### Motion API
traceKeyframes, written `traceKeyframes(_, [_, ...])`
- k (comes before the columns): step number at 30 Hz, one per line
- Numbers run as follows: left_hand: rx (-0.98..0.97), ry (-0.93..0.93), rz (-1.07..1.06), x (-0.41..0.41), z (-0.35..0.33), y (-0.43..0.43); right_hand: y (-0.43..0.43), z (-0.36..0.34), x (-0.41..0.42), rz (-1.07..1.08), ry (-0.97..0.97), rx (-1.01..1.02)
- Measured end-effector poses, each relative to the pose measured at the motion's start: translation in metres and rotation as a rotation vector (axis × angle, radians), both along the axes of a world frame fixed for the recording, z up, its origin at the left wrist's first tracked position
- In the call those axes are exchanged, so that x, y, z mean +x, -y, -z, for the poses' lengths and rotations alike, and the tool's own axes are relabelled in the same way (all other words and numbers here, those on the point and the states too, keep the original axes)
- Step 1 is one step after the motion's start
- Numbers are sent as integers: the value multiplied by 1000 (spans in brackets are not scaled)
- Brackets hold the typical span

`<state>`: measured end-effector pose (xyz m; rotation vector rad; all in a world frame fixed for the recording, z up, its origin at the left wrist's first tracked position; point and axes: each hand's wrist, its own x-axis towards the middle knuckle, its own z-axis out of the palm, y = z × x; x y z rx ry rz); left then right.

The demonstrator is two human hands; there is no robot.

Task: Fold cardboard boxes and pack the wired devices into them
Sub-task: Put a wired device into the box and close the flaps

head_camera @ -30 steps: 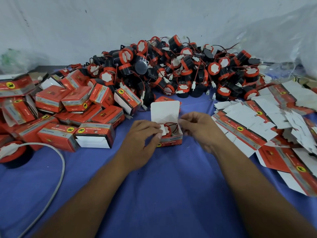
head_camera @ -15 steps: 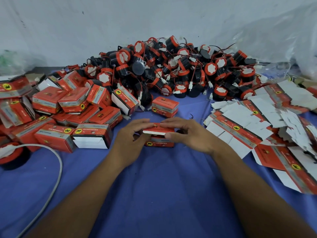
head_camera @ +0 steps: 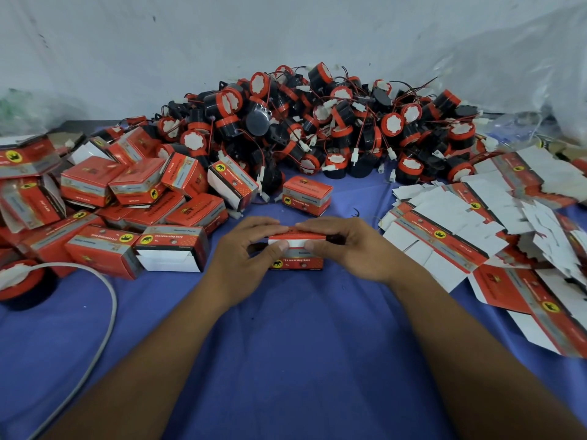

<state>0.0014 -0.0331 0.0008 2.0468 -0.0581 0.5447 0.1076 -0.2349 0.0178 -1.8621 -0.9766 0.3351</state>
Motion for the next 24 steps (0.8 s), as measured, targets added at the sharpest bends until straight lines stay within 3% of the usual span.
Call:
traceKeyframes(12, [47,-2,11,-1,-2,-1,-3,1,0,-30,11,-9])
traceKeyframes(21, [258,-36,-24,-1,0,-3,-6,4,-4,-47,200,-217])
traceKeyframes(24, [335,-56,-14,-2,-1,-4,-7,4,-6,-73,139,-240])
